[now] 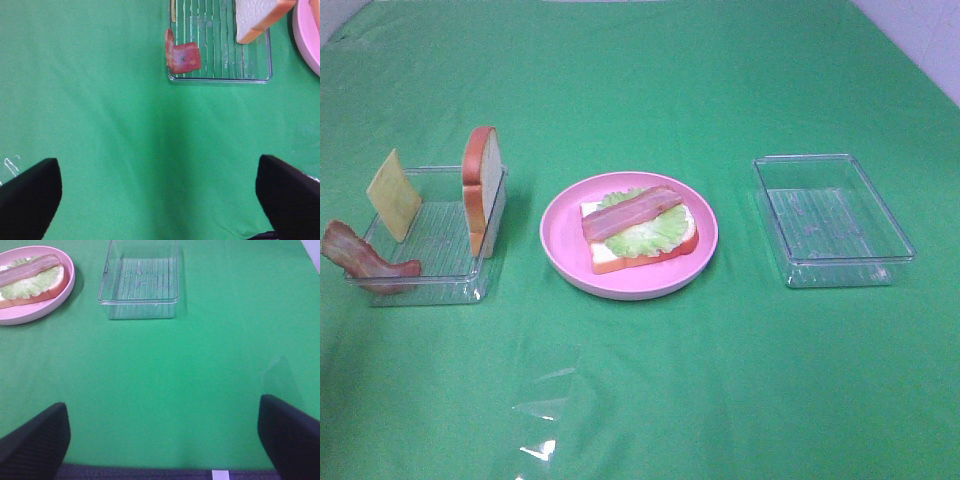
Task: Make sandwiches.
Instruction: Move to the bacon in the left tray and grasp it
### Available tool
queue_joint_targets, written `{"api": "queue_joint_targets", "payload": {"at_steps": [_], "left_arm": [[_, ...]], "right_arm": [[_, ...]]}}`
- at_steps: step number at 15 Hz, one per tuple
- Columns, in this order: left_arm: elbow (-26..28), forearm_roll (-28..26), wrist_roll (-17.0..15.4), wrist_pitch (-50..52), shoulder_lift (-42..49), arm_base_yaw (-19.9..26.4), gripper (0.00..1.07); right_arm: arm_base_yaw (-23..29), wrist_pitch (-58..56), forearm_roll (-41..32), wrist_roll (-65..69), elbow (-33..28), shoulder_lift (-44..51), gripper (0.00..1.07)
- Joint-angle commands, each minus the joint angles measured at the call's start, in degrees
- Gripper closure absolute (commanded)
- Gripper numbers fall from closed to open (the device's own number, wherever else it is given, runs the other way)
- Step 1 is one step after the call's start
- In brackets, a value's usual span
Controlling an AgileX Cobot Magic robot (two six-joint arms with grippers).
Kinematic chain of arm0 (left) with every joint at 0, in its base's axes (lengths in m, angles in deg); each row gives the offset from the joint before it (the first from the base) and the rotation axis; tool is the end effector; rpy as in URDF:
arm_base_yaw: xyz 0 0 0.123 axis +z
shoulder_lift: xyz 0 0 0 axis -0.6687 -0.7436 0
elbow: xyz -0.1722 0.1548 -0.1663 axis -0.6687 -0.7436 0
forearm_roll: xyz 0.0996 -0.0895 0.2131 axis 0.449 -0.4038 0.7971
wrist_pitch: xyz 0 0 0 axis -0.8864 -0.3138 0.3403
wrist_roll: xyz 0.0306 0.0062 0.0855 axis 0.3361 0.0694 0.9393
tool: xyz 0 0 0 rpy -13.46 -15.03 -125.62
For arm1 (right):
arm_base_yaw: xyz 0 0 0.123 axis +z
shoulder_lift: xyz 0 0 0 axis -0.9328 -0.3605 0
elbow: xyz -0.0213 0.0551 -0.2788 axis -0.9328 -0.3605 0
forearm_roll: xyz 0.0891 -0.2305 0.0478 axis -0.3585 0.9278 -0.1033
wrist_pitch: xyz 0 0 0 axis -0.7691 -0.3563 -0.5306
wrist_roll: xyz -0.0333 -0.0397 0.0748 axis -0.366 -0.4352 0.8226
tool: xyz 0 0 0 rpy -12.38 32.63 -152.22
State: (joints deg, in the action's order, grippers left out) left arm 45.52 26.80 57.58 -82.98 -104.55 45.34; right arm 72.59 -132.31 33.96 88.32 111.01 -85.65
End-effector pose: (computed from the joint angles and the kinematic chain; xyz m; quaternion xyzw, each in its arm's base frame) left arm 0.1948 0.0019 0.3057 -0.0424 0.9627 -0.0507 0.2622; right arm -0.0024 -0.0027 0.2616 -0.0212 0.8741 0.0043 0.4852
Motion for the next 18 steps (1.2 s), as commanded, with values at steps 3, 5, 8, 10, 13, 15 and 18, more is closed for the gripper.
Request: {"api": "queue_joint_targets", "payload": {"at_steps": [3, 5, 8, 10, 13, 15, 18], "left_arm": [[9.85, -0.63, -0.29, -2.75, -15.87, 0.17, 0.07], [14.67, -1.20, -0.23, -3.38, -23.49, 0.17, 0.07], [19.19, -1.38, 0.40, -3.72, -29.79, 0.17, 0.07], [22.52, -2.06, 0.74, -3.67, -34.89, 0.00, 0.07], [22.63, -4.18, 1.15, -2.58, -38.50, -0.23, 0.07], [22.63, -4.01, 1.15, -2.18, -39.82, -1.26, 0.07], [22.75, -0.80, -3.21, 0.46, -42.63, -5.90, 0.07]], "right_arm": [[-0.29, 0.34, -0.11, -0.57, -0.23, 1.55, 0.10], [-0.29, 0.34, -0.11, -0.57, -0.23, 1.55, 0.10], [-0.29, 0.34, -0.11, -0.57, -0.23, 1.55, 0.10], [-0.29, 0.34, -0.11, -0.57, -0.23, 1.55, 0.10], [-0.29, 0.34, -0.11, -0.57, -0.23, 1.55, 0.10], [-0.29, 0.34, -0.17, -0.52, -0.23, 1.55, 0.10], [-0.29, 0.34, -0.23, -0.52, -0.23, 1.49, 0.10]]}}
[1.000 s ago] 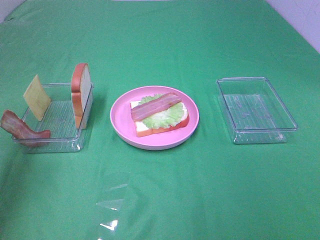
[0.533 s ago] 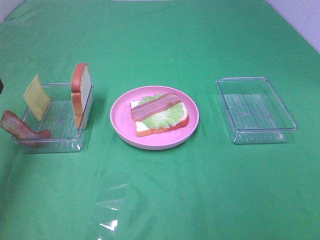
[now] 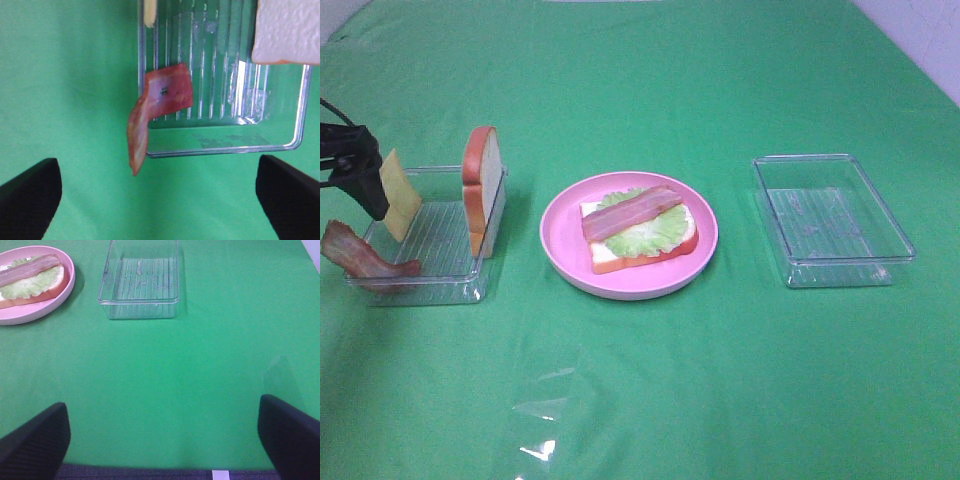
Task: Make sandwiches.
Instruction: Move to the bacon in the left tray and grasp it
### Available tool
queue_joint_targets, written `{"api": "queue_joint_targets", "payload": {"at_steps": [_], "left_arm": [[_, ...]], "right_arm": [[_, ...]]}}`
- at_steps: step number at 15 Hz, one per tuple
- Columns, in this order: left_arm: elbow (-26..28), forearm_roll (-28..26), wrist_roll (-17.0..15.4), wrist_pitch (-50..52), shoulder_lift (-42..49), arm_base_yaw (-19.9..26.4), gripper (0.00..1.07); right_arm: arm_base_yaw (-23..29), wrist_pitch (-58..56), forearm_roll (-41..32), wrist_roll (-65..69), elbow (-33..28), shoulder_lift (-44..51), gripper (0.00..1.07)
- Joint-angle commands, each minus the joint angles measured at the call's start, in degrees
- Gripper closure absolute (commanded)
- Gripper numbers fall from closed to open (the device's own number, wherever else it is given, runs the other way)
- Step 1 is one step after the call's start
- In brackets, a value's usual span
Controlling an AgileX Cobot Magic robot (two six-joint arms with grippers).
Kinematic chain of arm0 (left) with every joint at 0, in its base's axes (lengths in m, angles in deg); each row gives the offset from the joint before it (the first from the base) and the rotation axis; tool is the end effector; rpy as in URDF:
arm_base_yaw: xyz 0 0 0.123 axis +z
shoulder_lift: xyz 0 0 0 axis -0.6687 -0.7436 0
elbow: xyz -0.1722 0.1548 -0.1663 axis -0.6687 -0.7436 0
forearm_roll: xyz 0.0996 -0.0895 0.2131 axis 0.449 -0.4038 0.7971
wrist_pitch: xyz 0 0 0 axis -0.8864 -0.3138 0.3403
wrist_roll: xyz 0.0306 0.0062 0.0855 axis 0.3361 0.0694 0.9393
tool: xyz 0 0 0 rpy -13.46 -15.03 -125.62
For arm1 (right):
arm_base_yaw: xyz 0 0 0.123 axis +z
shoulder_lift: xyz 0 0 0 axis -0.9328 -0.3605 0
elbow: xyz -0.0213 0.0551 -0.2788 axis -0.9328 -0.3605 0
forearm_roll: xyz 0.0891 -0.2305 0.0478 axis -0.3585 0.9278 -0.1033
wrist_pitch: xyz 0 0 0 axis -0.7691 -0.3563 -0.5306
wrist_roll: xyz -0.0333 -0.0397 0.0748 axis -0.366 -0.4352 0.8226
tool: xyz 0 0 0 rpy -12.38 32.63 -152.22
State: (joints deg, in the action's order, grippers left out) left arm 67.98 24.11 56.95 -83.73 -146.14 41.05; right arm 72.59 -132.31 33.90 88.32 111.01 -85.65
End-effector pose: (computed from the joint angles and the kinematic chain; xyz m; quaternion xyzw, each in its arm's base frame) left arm 0.3521 -0.0187 0.2143 -0.0326 0.9925 -0.0769 0.0894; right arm -0.0024 -0.0026 0.2616 -0.0212 0.8741 0.0048 0.4852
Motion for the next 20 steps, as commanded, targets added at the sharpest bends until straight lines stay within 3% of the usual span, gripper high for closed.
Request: {"api": "queue_joint_targets", "payload": {"at_steps": [1, 20], "left_arm": [[0.57, 3.27, -3.55, 1.26, -1.89, -2.41, 0.07], [0.63, 3.72, -3.72, 5.61, -10.08, -2.41, 0.09]], "right_arm": [[-0.29, 0.34, -0.17, -0.52, -0.23, 1.49, 0.10], [-0.29, 0.34, -0.17, -0.52, -0.23, 1.49, 0.10]]}}
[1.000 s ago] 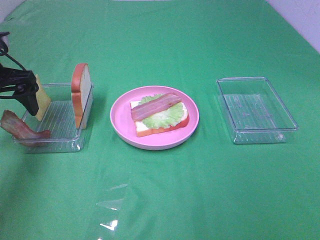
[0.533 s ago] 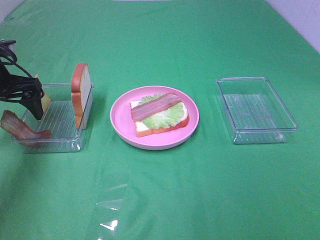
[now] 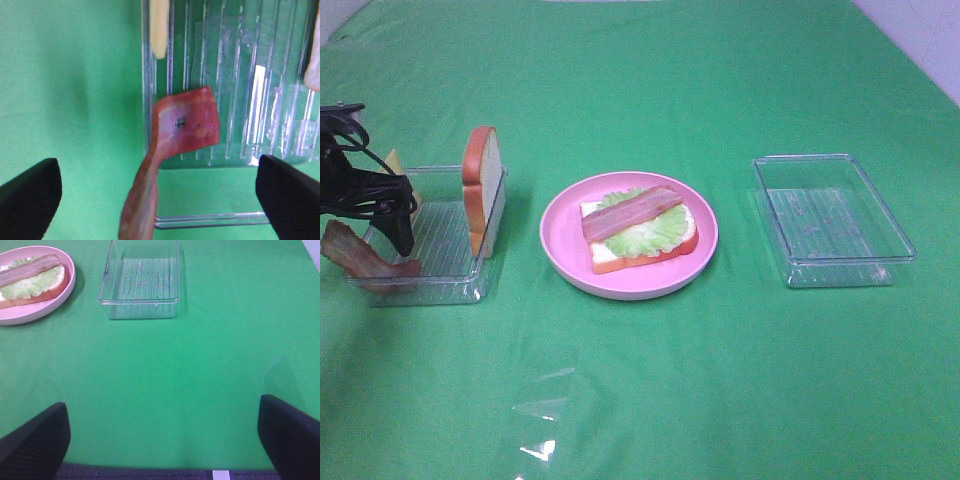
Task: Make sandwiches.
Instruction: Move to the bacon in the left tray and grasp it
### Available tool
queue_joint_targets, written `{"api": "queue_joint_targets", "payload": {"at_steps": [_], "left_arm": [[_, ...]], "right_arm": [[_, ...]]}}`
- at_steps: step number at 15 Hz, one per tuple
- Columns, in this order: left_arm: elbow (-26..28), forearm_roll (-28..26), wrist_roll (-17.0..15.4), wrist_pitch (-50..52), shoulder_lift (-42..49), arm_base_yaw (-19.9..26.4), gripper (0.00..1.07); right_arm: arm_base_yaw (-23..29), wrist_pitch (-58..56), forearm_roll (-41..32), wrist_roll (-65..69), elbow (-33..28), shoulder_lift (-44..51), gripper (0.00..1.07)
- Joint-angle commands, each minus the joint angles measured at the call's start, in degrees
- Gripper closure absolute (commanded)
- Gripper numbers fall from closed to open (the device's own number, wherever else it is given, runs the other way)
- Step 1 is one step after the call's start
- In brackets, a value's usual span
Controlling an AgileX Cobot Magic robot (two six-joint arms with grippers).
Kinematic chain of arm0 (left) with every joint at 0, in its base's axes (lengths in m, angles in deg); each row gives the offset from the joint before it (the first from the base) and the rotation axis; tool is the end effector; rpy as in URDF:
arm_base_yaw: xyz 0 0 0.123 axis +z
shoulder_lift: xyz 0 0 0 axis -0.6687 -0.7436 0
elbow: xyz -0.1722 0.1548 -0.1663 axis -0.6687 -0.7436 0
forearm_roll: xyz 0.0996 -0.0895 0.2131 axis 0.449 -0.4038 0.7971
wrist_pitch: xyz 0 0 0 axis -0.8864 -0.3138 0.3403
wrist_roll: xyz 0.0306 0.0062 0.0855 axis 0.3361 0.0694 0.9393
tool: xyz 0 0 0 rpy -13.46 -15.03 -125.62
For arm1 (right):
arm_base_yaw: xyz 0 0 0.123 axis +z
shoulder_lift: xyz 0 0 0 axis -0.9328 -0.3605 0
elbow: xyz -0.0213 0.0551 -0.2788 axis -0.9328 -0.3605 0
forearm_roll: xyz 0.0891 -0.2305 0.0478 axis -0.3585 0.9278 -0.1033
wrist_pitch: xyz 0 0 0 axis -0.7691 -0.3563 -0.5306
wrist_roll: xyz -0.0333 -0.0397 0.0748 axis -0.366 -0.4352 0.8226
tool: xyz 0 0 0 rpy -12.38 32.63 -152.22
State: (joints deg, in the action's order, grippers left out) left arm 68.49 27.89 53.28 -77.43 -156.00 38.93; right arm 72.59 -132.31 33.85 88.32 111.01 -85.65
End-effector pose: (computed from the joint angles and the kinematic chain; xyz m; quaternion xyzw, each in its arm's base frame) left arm 0.3733 -0.0274 0.1546 -0.0357 0.9964 -0.0473 0.0609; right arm -0.0024 -0.0025 0.2616 -0.0212 0.8742 0.0053 0.4852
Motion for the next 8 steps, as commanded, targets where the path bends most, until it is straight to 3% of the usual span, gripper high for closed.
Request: {"api": "queue_joint_targets", "payload": {"at_steps": [1, 3, 4, 5, 8], "left_arm": [[0.11, -0.06, -0.06, -0.69, -0.23, -0.29, 0.09], [0.11, -0.06, -0.06, -0.92, -0.23, -0.29, 0.16], [0.11, -0.06, -0.11, -0.97, -0.23, -0.29, 0.34], [0.11, -0.06, -0.11, -1.15, -0.23, -0.29, 0.44], [0.11, -0.06, -0.11, -1.26, -0.17, -0.29, 0.59]], "right_arm": [[-0.29, 0.34, -0.11, -0.52, -0.23, 1.49, 0.10], [-0.29, 0.34, -0.11, -0.52, -0.23, 1.49, 0.10], [-0.29, 0.34, -0.11, -0.52, -0.23, 1.49, 0.10], [-0.29, 0.34, -0.11, -0.52, -0.23, 1.49, 0.10], [-0.29, 0.34, -0.11, -0.52, -0.23, 1.49, 0.10]]}}
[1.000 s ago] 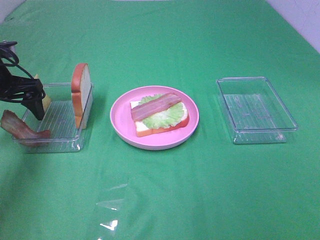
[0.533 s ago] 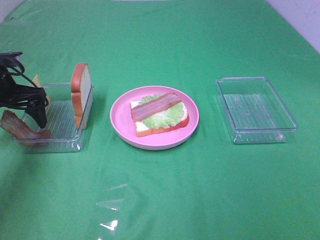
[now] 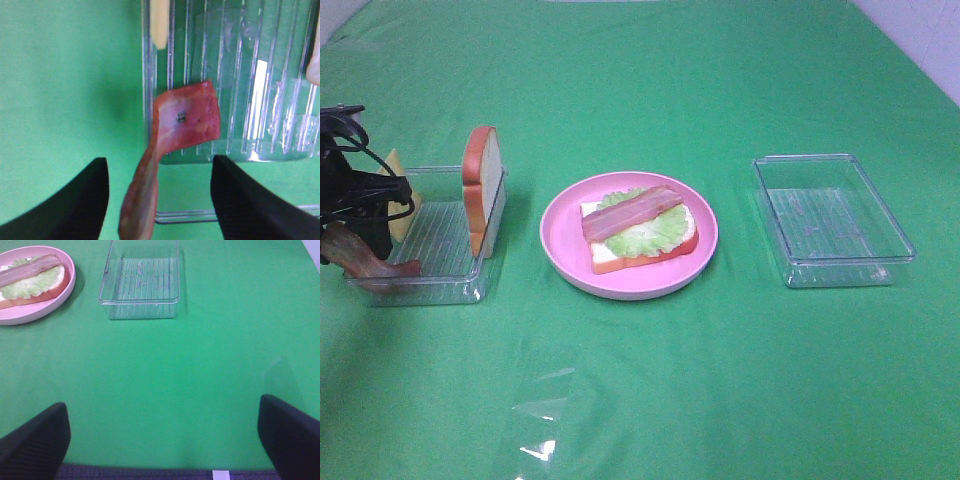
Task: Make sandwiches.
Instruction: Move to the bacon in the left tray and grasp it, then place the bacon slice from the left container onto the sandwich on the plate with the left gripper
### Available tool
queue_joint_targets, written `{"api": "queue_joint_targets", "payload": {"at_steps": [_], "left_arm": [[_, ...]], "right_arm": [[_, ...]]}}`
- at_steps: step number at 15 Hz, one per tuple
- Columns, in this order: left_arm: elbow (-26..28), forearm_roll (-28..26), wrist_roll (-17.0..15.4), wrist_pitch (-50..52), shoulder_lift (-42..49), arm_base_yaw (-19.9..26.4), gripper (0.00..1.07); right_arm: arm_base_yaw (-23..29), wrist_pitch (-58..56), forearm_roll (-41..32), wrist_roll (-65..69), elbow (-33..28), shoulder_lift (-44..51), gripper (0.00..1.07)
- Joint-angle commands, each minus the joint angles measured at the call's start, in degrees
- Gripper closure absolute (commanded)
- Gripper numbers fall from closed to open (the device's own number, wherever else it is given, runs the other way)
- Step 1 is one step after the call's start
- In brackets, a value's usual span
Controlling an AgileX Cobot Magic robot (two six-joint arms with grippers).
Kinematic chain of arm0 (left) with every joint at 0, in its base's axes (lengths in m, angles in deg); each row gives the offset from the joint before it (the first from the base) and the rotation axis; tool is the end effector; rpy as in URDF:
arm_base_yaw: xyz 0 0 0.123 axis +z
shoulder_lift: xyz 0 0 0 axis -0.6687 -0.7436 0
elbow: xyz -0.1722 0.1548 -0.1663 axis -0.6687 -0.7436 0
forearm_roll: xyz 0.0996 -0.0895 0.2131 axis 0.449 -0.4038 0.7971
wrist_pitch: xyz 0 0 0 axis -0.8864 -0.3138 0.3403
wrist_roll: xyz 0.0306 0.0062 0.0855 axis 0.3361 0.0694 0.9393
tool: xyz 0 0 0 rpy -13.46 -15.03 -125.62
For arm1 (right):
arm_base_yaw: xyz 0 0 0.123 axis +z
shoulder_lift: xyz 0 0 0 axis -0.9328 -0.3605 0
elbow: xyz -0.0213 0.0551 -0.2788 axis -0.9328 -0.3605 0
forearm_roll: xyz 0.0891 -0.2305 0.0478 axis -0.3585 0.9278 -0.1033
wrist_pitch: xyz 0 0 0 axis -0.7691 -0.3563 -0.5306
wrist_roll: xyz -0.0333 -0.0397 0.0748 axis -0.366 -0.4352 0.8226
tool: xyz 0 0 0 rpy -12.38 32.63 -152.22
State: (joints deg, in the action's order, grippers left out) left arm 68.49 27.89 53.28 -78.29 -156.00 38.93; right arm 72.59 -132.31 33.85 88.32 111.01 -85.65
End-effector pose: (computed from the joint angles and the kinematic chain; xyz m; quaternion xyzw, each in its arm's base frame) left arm 0.3720 -0.0274 0.1545 -0.0353 0.9968 -0.0471 0.0534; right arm -0.0024 -0.0025 0.2616 -0.0212 0.8742 0.0053 0.4852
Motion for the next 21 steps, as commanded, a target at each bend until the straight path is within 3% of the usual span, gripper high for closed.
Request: {"api": "queue_joint_targets", "payload": {"at_steps": [1, 6, 9, 18, 21], "left_arm": [[0.11, -0.06, -0.11, -0.40, -0.17, -0.29, 0.63], [0.11, -0.06, -0.29, -0.86, -0.17, -0.29, 0.94], [0.11, -0.06, -0.29, -1.20, -0.17, -0.29, 1.06], [0.23, -0.06, -0.29, -1.83, 0.97, -0.29, 1.07], [2.86, -0.11, -0.29, -4.87, 2.52, -0.29, 1.07]], "right_arm": [[-0.29, 0.34, -0.11, -0.52, -0.23, 1.49, 0.10], [-0.29, 0.34, -0.11, -0.52, -0.23, 1.49, 0.10], [-0.29, 0.34, -0.11, -0.52, -0.23, 1.49, 0.10], [-0.29, 0.34, -0.11, -0.52, -0.23, 1.49, 0.10], [-0.29, 0.34, -0.11, -0.52, -0.23, 1.49, 0.10]]}}
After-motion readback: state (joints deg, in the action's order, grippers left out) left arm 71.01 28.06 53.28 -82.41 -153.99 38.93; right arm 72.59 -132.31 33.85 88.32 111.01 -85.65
